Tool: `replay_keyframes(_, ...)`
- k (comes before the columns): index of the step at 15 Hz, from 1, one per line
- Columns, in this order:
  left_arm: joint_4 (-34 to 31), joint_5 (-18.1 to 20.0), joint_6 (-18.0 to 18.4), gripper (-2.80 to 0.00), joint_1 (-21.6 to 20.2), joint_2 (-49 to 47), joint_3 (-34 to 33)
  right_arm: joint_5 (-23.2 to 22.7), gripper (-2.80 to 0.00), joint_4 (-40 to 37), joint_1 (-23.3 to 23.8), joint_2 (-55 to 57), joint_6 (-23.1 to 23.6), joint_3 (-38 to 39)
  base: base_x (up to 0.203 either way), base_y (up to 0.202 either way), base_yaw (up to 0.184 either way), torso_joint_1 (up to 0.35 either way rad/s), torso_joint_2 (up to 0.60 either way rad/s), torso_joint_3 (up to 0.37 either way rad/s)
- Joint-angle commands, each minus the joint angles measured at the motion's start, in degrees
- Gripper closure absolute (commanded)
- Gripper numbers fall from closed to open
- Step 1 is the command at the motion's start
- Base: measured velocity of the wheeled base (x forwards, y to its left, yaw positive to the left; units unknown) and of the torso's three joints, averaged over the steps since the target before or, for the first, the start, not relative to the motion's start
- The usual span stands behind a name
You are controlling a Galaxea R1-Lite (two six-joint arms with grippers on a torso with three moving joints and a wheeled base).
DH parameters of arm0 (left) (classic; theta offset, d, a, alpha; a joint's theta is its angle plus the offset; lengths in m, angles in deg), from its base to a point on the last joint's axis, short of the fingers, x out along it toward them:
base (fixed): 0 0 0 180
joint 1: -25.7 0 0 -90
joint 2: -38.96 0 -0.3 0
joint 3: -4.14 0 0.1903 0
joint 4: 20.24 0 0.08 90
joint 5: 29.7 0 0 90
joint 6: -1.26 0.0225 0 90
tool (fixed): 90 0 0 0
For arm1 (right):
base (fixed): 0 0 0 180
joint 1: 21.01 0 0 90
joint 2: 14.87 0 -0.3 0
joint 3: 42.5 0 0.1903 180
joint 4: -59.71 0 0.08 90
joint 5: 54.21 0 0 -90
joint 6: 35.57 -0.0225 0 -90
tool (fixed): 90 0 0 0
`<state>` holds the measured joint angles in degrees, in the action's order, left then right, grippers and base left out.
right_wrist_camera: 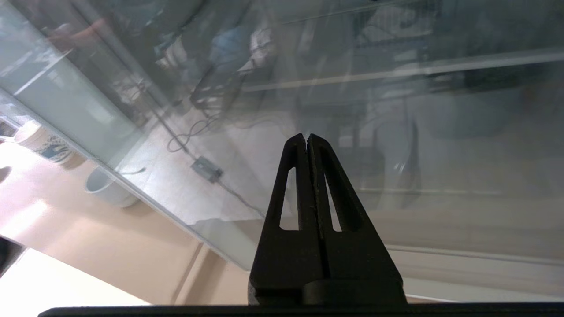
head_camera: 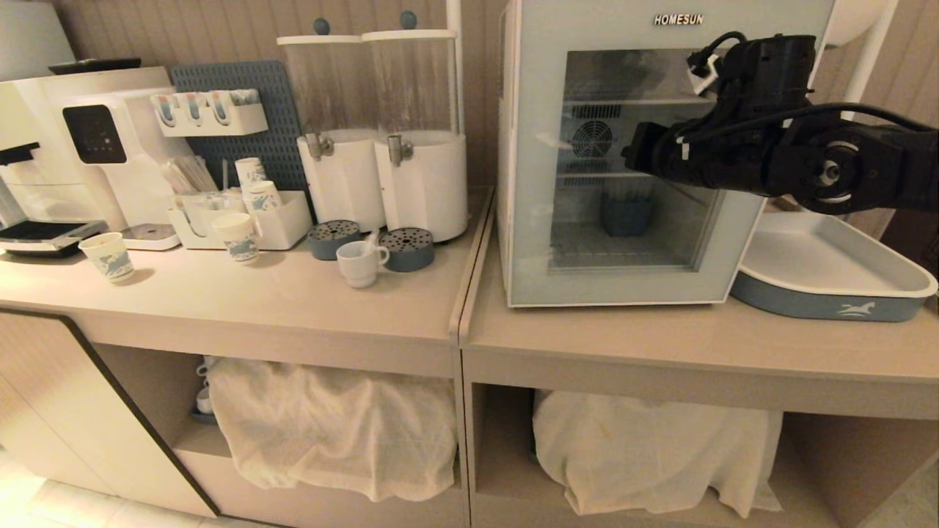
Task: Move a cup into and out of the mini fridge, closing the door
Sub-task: Close the freezer door
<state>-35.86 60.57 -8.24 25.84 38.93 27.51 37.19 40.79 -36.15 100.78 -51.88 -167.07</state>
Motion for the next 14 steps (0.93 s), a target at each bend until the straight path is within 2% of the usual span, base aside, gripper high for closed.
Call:
replay_keyframes(1,0.08,0.0,-0.08,0.0,0.04,0.28,-2.29,0.34,0.0,-2.96,1.17,5.52,-1.42,-6.49,0.0,0.0,0.0,0.0,0.0,0.0)
replay_keyframes(3,0.08,0.0,-0.08,0.0,0.04,0.29,-2.29,0.26,0.0,-4.6,2.61,6.28,-3.21,-7.59,0.0,0.0,0.0,0.0,0.0,0.0)
replay_keyframes(5,0.08,0.0,-0.08,0.0,0.04,0.29,-2.29,-0.37,0.0,-4.42,4.01,3.14,-4.12,-4.18,0.0,0.0,0.0,0.0,0.0,0.0)
replay_keyframes(7,0.08,0.0,-0.08,0.0,0.04,0.29,-2.29,-2.84,0.0,-4.46,5.79,-1.44,-3.91,0.33,0.0,0.0,0.0,0.0,0.0,0.0)
replay_keyframes(10,0.08,0.0,-0.08,0.0,0.04,0.29,-2.29,-6.26,0.0,-4.4,8.71,-10.43,-2.84,9.87,0.0,0.0,0.0,0.0,0.0,0.0)
replay_keyframes(14,0.08,0.0,-0.08,0.0,0.04,0.29,-2.29,-10.79,0.0,-4.99,13.68,-29.63,-2.4,23.68,0.0,0.0,0.0,0.0,0.01,-0.003)
